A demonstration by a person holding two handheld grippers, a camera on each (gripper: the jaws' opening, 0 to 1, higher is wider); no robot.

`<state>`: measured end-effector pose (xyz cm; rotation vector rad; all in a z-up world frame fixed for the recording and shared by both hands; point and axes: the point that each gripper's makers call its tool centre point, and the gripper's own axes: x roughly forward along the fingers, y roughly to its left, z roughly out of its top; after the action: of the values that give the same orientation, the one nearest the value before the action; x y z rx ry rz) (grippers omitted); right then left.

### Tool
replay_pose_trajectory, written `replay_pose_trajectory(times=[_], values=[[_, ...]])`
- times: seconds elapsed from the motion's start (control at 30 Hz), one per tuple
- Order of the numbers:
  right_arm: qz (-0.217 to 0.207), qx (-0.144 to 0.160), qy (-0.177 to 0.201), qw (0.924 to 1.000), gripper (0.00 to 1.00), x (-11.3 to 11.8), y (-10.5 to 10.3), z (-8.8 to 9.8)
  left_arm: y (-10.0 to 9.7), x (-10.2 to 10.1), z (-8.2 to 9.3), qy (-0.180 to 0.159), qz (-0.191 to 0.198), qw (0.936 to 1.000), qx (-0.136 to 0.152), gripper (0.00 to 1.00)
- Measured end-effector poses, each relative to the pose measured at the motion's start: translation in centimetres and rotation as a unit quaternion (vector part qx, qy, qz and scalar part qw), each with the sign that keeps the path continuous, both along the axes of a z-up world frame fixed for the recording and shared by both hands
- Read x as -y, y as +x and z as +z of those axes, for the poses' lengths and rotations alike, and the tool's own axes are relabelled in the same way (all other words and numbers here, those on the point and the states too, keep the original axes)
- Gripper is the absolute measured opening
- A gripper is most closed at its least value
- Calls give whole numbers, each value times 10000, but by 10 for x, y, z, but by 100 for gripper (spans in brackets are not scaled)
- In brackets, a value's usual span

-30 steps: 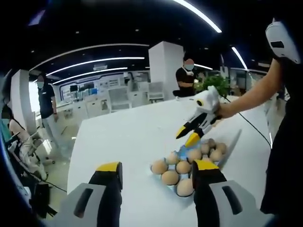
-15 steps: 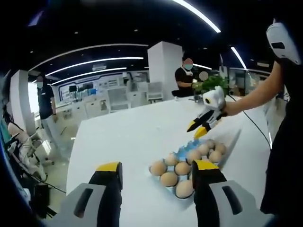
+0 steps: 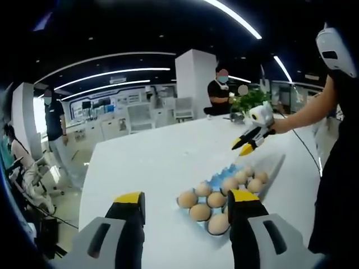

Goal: Place the egg into an empty slot of the egg tray after lifting it from the table, then release the egg inside the slot.

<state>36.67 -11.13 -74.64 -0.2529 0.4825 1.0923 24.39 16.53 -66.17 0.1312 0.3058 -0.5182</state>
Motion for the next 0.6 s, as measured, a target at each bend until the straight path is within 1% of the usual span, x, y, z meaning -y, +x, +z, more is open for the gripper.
replay_pose_trajectory(times=[0.13, 0.3, 0.37, 0.6], values=[[-144, -13, -58, 9999, 30, 15, 2, -2, 0, 0, 1, -1, -5, 10000, 12, 60], [-230, 9, -154, 9996, 30, 29, 1, -4, 1, 1, 1, 4, -25, 10000, -1, 60], [-334, -15, -186, 9993, 30, 40, 2, -5, 1, 2, 1, -11, -24, 10000, 7, 60], [-535, 31, -312, 9981, 30, 65, 5, -4, 1, 3, 1, -24, -38, 10000, 18, 60]])
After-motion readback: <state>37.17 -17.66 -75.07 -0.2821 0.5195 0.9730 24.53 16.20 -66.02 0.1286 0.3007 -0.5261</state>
